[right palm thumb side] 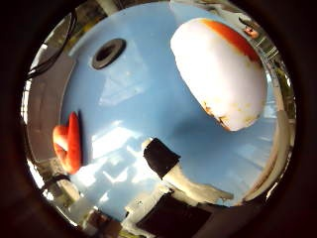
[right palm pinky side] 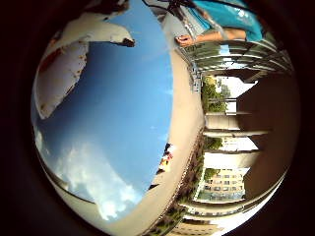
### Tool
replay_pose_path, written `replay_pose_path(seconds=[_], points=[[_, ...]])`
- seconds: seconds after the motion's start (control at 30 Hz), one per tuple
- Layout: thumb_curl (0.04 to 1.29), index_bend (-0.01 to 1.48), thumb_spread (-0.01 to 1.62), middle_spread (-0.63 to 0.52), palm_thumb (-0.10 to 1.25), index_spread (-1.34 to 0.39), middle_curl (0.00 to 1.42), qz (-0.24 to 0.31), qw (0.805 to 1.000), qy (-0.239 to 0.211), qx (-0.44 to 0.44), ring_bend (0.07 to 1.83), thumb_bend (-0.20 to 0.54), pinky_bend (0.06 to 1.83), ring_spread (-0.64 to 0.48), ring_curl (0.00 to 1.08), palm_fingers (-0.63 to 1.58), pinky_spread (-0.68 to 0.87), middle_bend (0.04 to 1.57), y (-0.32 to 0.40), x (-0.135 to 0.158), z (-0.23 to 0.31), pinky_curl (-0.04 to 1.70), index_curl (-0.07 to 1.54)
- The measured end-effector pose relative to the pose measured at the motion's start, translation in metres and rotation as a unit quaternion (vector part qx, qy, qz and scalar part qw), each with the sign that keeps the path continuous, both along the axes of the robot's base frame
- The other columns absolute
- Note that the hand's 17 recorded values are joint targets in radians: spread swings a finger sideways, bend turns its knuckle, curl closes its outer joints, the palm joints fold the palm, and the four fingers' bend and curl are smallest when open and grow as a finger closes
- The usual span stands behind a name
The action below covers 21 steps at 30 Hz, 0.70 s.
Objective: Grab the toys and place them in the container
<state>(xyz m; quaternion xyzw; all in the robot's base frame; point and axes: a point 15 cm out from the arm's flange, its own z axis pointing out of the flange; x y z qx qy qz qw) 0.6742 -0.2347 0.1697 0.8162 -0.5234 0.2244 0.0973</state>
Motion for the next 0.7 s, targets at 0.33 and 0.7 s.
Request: replay_pose_path(seconds=[0.33, 0.7], points=[[0.28, 0.38, 1.11, -0.09, 0.25, -0.28, 0.41, 0.002, 1.000, -0.014, -0.003, 0.88, -0.005, 1.13, 0.20, 0.33, 1.31, 0.48, 0.59, -0.012, 0.002, 0.008, 0.08, 0.43], [0.48, 0.84, 1.02, -0.10, 0.85, -0.42, 0.68, 0.014, 1.000, 0.002, -0.015, 1.39, 0.139, 1.53, 0.01, 0.55, 1.23, 0.26, 1.18, 0.008, -0.007, 0.052, 0.25, 0.71]])
